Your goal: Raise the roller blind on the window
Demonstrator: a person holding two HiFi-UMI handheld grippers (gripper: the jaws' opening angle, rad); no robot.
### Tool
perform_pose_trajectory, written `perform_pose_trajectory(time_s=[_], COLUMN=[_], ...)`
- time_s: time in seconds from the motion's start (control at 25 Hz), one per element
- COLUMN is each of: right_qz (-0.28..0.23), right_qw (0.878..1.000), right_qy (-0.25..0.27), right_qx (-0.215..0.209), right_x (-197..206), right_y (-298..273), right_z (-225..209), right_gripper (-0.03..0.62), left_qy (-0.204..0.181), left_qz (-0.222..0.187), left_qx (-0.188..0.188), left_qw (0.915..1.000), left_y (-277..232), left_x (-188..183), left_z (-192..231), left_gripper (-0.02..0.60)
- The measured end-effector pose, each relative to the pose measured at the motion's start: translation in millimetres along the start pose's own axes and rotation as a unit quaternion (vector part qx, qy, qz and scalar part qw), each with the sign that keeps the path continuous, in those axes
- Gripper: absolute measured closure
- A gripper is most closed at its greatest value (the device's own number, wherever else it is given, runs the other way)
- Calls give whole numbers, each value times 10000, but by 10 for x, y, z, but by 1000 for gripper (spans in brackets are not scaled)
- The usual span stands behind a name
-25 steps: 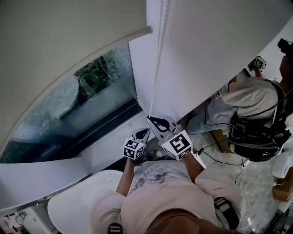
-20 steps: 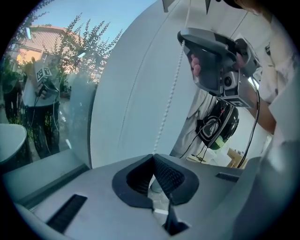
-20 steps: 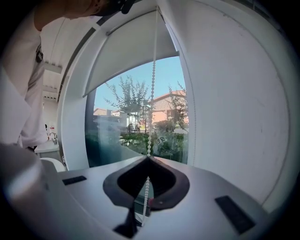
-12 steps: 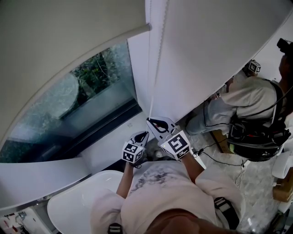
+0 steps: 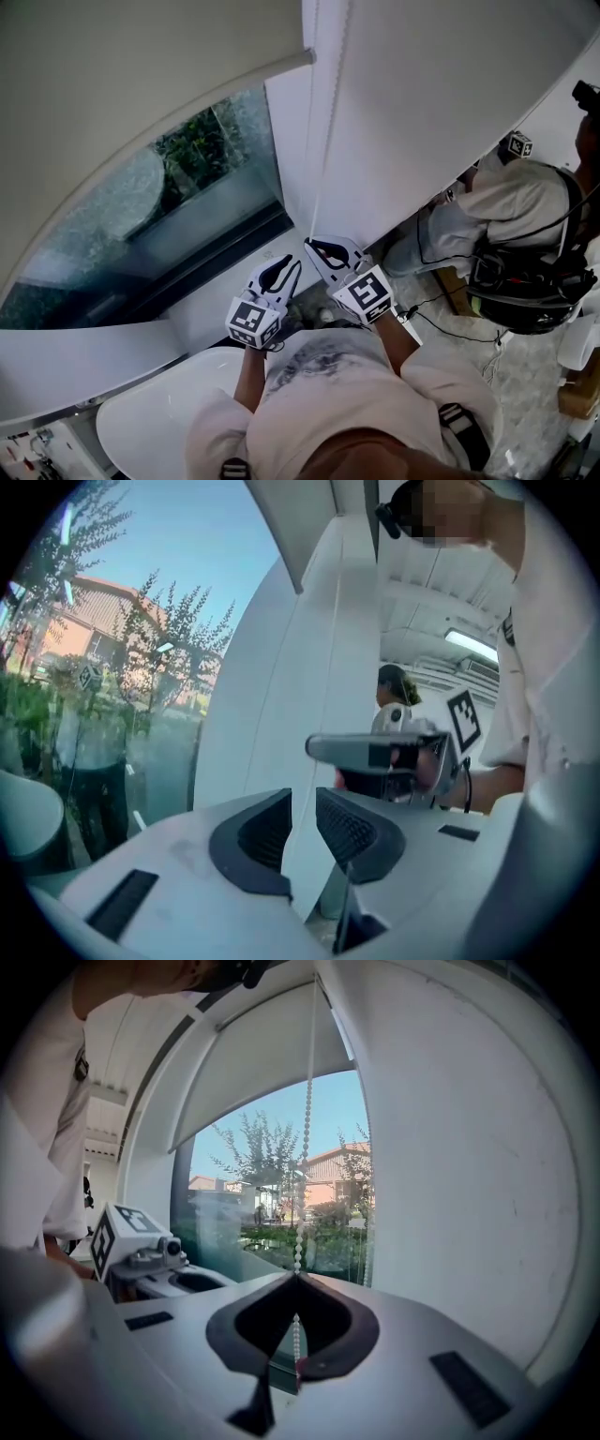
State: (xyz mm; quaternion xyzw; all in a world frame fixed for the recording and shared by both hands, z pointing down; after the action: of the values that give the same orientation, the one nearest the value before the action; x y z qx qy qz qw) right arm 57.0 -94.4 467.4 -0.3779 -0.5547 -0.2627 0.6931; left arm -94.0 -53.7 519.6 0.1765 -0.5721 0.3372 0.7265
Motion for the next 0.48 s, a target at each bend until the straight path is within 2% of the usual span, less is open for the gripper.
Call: perform_pose_trajectory(time_s=[0.2, 0.48], right_qz=[-26, -7], right_qw=[10000, 10000], right_qy=[-5, 31], right_qx=[15, 24], right_x=[-28, -11], right_y=[35, 31], right_z=[18, 27], right_gripper=[533, 533], left_qy=[-427, -890], left_qz=[-419, -1091], left_qx=[251, 672], left_qw=[9979, 9878], left_y=[68, -57], left_x=[-672, -1461], left_z=[-181, -300], left_gripper=[497, 488])
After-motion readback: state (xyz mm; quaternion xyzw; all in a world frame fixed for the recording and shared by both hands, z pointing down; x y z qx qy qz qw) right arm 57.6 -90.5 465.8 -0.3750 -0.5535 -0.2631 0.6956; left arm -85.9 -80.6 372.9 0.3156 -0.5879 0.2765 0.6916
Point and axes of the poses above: the fingertips, and each gripper's own axes: y backward along the fingers, z to its left, x out of its underside, the point moved 9 cm from there along y, backward along the fingers, and after that the axes turned 4 degrees about y, right-handed, at the moved point
